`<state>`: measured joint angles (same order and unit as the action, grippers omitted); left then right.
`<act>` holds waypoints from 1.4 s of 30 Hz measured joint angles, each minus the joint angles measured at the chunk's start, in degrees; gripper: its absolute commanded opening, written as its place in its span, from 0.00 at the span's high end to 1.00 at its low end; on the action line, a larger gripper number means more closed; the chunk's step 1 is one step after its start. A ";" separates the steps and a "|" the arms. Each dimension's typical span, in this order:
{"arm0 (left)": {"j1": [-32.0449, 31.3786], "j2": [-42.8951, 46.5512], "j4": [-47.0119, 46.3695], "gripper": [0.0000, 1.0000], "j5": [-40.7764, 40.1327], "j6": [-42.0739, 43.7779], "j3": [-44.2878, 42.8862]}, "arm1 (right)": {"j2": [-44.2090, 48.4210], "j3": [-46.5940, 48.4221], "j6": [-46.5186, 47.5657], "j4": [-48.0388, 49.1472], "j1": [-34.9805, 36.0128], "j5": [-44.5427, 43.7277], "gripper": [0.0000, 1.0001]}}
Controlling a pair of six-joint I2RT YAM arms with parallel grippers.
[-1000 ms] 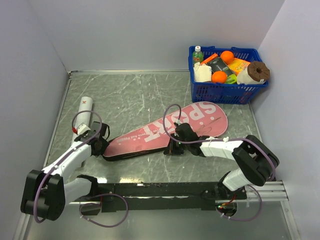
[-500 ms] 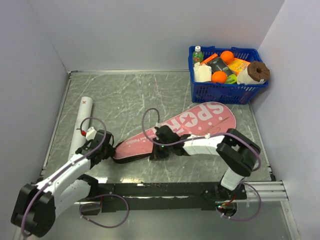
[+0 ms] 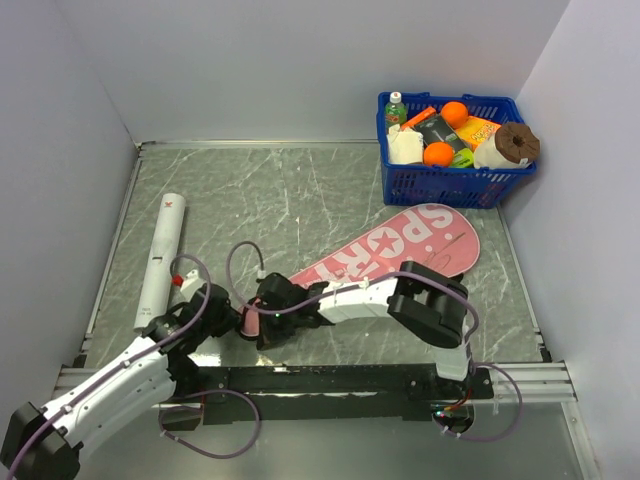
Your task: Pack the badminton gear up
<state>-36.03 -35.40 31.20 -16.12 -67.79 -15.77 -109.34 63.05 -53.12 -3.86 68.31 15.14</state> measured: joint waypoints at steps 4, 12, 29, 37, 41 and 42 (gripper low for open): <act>-2.67 0.70 0.11 0.84 1.31 0.37 0.20 | -0.83 1.03 0.17 1.73 2.49 0.26 1.00; -5.84 3.48 1.44 0.85 0.79 2.14 0.20 | -3.69 1.97 5.73 6.51 4.50 -1.03 1.00; -7.74 7.02 2.89 0.85 0.63 1.11 -0.57 | 1.97 -4.96 11.93 13.99 6.45 -11.74 0.47; -8.11 4.83 3.54 0.74 -1.31 1.11 -7.45 | 18.56 -13.84 12.15 12.85 6.43 -16.39 0.31; -8.13 3.45 3.80 0.59 -3.93 2.62 -11.74 | 27.43 -14.82 13.35 7.10 6.43 -19.78 0.23; -8.15 2.93 3.74 0.50 -4.72 3.21 -12.66 | 29.77 -14.73 13.77 4.94 6.23 -21.20 0.22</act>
<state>-44.18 -32.47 34.94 -20.84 -64.58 -28.42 -79.57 48.31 -39.35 1.08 74.54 -6.07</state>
